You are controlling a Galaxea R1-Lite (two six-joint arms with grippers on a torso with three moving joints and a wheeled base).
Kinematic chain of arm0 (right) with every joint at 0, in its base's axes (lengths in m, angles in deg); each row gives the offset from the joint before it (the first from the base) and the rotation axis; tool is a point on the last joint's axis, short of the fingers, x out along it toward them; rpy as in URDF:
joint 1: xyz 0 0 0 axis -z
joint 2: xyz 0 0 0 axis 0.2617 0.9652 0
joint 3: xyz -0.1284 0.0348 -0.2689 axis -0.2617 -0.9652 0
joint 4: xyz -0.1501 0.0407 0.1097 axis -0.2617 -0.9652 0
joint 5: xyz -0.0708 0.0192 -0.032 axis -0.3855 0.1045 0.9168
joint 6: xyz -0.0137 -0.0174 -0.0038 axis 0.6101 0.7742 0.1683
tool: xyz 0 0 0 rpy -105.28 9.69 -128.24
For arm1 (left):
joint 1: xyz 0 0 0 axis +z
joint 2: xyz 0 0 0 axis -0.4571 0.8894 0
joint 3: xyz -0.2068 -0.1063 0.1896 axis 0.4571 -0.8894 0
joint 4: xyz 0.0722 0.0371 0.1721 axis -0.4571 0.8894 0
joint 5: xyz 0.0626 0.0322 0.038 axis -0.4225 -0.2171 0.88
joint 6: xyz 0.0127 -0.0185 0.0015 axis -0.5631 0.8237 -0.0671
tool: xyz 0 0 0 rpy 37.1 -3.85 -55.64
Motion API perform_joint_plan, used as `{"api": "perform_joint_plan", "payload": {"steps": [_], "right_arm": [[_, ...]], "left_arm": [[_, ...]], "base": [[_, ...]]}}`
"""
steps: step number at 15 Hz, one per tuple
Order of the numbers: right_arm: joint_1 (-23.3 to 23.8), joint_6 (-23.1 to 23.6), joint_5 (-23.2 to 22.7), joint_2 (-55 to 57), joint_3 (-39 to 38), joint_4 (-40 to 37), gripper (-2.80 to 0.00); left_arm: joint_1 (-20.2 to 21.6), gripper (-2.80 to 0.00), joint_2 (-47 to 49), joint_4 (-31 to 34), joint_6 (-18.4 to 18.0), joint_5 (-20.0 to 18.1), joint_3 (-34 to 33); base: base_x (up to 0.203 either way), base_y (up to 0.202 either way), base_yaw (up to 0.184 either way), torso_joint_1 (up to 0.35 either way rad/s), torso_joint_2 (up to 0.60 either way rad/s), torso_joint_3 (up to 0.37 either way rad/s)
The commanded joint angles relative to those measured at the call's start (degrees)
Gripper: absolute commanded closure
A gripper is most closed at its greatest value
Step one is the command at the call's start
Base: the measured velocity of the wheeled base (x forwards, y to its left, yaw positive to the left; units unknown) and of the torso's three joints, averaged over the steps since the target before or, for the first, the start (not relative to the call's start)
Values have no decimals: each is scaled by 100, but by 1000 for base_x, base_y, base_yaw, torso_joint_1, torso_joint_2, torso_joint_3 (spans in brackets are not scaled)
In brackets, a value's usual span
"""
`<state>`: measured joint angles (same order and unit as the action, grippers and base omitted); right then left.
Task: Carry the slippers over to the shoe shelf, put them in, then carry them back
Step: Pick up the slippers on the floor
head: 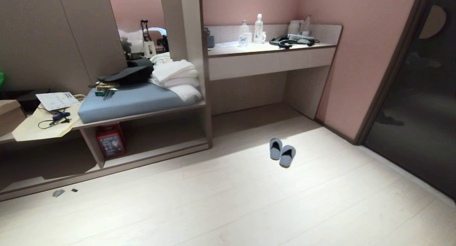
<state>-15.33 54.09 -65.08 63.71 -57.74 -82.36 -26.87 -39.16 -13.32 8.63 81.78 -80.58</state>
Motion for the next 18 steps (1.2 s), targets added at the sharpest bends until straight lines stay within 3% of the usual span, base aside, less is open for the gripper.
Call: {"api": "perform_joint_plan", "payload": {"steps": [1, 18], "right_arm": [[-2, 4, 0, 6, 0, -2, 0], [-2, 4, -9, 6, 0, 5, 0]], "left_arm": [[2, 0, 4, -5, 0, 1, 0], [2, 0, 4, -5, 9, 1, 0]], "base": [[192, 0, 0, 11, 2, 2], [195, 0, 0, 4, 2, 2]]}}
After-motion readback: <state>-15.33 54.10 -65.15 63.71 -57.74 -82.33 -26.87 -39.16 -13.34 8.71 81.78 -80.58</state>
